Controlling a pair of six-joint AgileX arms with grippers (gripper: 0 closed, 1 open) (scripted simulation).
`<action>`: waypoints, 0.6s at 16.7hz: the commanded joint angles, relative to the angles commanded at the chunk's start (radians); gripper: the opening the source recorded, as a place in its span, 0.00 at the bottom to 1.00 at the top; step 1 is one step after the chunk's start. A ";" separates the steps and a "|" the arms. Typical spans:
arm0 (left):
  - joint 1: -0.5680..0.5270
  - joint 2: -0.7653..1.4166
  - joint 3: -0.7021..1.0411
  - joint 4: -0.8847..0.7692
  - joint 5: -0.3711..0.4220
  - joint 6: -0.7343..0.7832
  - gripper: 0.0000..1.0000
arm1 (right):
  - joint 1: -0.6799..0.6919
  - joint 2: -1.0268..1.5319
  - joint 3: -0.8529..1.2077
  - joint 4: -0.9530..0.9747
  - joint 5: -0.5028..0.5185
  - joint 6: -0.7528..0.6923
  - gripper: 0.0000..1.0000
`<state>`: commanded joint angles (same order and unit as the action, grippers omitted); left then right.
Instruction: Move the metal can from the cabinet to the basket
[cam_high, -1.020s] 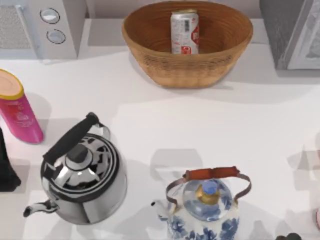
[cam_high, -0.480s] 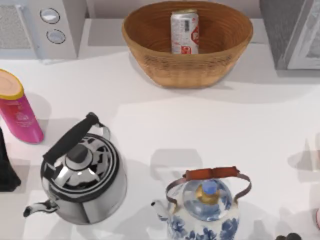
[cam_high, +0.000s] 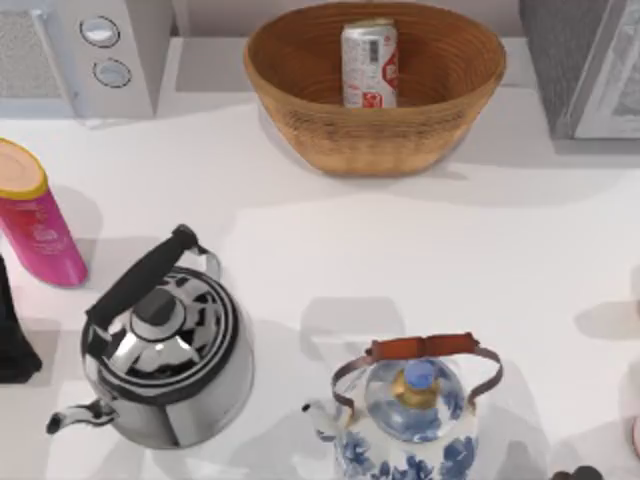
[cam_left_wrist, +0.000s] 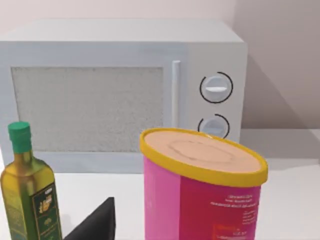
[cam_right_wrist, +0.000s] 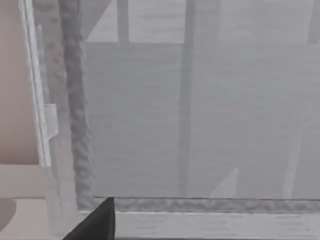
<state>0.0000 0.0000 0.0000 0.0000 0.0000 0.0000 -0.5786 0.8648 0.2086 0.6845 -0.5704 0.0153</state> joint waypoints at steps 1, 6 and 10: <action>0.000 0.000 0.000 0.000 0.000 0.000 1.00 | -0.059 0.096 0.020 0.069 -0.057 0.002 1.00; 0.000 0.000 0.000 0.000 0.000 0.000 1.00 | -0.311 0.496 0.110 0.365 -0.306 0.009 1.00; 0.000 0.000 0.000 0.000 0.000 0.000 1.00 | -0.429 0.664 0.152 0.504 -0.423 0.013 1.00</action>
<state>0.0000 0.0000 0.0000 0.0000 0.0000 0.0000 -1.0072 1.5292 0.3610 1.1882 -0.9931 0.0285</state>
